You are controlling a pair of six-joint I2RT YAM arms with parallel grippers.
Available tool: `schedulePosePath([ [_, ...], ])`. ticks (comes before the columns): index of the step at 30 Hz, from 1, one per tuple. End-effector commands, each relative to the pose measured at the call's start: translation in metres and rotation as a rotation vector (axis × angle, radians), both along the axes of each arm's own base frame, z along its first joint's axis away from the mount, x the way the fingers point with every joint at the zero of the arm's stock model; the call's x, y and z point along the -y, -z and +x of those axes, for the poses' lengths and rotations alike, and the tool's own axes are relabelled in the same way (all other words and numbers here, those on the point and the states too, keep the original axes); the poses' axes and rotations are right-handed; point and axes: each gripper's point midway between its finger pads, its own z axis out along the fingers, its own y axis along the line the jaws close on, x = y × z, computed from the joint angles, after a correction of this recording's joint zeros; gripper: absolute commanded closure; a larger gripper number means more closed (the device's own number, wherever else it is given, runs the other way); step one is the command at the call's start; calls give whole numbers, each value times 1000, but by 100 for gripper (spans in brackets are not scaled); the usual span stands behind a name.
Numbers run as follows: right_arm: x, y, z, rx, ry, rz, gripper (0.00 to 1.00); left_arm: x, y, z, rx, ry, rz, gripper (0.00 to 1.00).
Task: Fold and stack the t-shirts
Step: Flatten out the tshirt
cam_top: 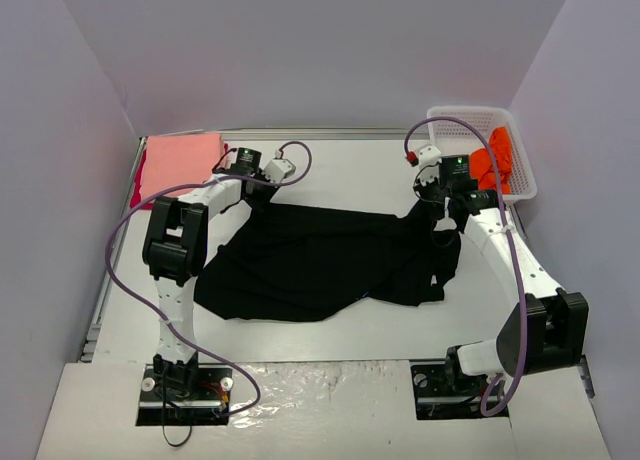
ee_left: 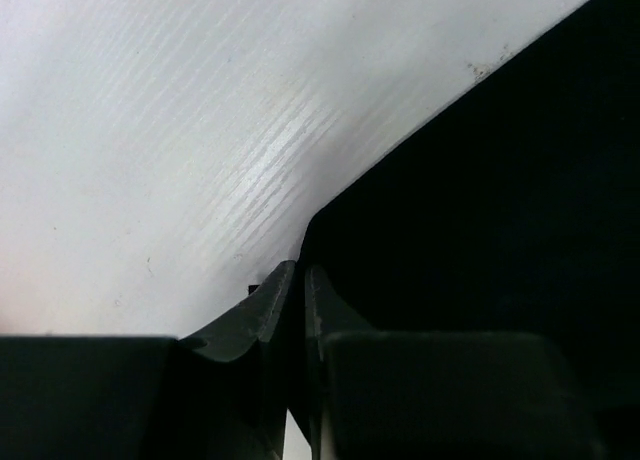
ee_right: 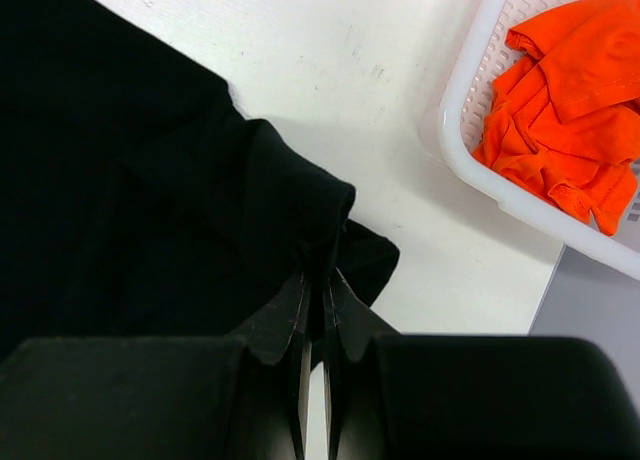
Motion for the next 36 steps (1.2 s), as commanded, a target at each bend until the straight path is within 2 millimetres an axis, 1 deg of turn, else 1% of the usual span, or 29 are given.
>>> schedulePosePath([
  [1, 2, 5, 0, -4, 3, -24, 100, 5, -6, -3, -18, 21, -2, 94],
  [2, 2, 5, 0, -6, 2, -25, 100, 4, -5, -5, -26, 21, 0, 97],
  [7, 2, 5, 0, -6, 2, -28, 100, 4, -11, -8, -23, 15, 5, 98],
  [10, 3, -3, 3, 14, 16, -29, 100, 2, -35, 0, 38, -29, -10, 98],
  [11, 5, -7, 5, 25, 27, -34, 100, -1, -54, 4, 82, -56, -7, 98],
  [12, 5, -10, 7, 31, 27, -32, 100, -3, -65, 6, 102, -86, -12, 98],
  [13, 7, -20, 13, 56, 41, -41, 100, -6, -76, 6, 115, -108, -9, 98],
  [14, 13, -26, 17, 72, 65, -65, 100, -13, -97, 9, 154, -144, -2, 98],
  [15, 16, -32, 21, 86, 77, -74, 100, -15, -115, 12, 185, -171, -9, 98],
  [16, 18, -46, 30, 116, 89, -82, 100, -19, -126, 10, 199, -192, -3, 98],
  [17, 23, -54, 35, 133, 113, -97, 100, -26, -151, 9, 249, -225, -3, 98],
  [18, 26, -62, 39, 149, 122, -100, 100, -29, -163, 6, 272, -237, -3, 98],
  [19, 26, -77, 47, 183, 125, -95, 100, -33, -174, 3, 291, -249, -4, 98],
  [20, 26, -86, 51, 202, 127, -93, 100, -37, -199, -3, 340, -268, -15, 98],
  [22, 28, -99, 58, 227, 130, -101, 100, -42, -219, -13, 373, -280, -24, 98],
  [23, 28, -119, 63, 270, 134, -96, 100, -47, -244, -23, 423, -290, -37, 98],
  [24, 31, -125, 66, 284, 144, -100, 100, -52, -255, -29, 445, -302, -35, 98],
  [25, 31, -132, 66, 293, 146, -99, 100, -57, -275, -41, 486, -307, -49, 98],
  [26, 32, -148, 67, 327, 151, -91, 100, -60, -284, -48, 503, -304, -47, 98],
  [27, 32, -156, 66, 343, 152, -87, 100, -64, -292, -55, 520, -312, -45, 98],
  [28, 32, -167, 60, 363, 153, -76, 100, -67, -294, -64, 512, -310, -42, 98],
  [29, 32, -174, 56, 378, 153, -69, 100, -71, -310, -77, 543, -308, -51, 97],
  [30, 32, -183, 51, 397, 155, -60, 100, -74, -314, -86, 549, -309, -48, 98],
  [31, 32, -197, 39, 430, 154, -41, 100, -77, -313, -94, 536, -309, -39, 98],
  [32, 32, -203, 32, 443, 153, -33, 100, -80, -320, -109, 553, -307, -45, 98],
  [33, 33, -216, 16, 480, 154, -20, 100, -82, -319, -119, 551, -300, -40, 98],
  [34, 34, -222, 7, 498, 154, -9, 100, -87, -331, -134, 583, -299, -51, 98],
  [35, 34, -228, -2, 514, 153, -2, 100, -89, -323, -141, 570, -296, -41, 98],
  [36, 37, -240, -20, 554, 156, 8, 100, -92, -324, -150, 573, -300, -41, 98],
])
